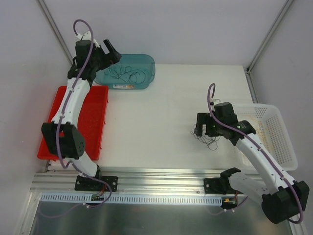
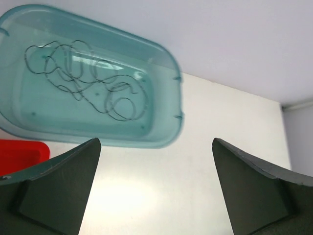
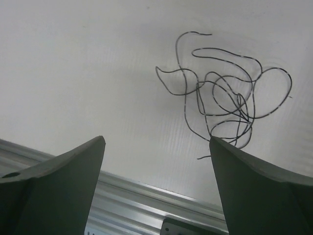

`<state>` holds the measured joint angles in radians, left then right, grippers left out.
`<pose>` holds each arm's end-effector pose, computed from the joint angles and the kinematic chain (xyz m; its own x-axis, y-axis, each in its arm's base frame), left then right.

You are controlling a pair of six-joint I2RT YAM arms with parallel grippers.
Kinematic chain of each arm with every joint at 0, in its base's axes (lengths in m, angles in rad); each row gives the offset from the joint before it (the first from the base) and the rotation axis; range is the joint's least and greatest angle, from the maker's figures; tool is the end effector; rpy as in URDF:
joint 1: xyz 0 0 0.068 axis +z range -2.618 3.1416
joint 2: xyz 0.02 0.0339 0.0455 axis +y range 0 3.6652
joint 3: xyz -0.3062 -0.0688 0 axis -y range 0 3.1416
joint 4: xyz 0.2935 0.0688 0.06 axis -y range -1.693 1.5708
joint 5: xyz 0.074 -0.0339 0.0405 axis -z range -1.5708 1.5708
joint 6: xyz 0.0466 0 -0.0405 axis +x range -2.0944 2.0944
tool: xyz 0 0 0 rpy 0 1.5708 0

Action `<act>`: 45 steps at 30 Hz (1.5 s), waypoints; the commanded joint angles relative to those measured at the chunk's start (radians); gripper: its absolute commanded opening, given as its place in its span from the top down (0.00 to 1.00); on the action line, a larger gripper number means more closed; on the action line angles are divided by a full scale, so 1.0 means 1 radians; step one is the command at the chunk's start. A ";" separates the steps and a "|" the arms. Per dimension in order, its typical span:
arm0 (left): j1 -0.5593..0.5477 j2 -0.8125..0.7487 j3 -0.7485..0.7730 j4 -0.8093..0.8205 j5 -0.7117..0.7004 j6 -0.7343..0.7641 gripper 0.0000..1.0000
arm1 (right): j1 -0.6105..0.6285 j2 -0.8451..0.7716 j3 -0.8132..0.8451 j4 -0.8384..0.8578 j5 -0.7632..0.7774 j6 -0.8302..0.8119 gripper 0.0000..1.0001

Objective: Untangle the cables

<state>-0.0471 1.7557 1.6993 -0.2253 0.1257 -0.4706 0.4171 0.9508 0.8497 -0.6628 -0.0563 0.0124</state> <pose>0.4874 -0.0288 0.4244 -0.3232 -0.4351 -0.8404 0.0229 0.8842 -0.4666 0.2066 0.0944 0.3094 -0.6379 -0.2691 -0.7216 -0.4337 0.8998 0.0479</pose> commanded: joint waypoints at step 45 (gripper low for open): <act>-0.606 -0.768 -0.802 -0.091 0.118 -0.192 0.01 | 0.170 0.104 0.287 0.086 -0.172 0.020 0.99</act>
<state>-0.6201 0.9649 0.8318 -0.3454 0.2726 -0.6159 0.5198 1.0447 1.0935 -0.5976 -0.1925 0.0113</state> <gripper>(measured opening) 0.991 0.016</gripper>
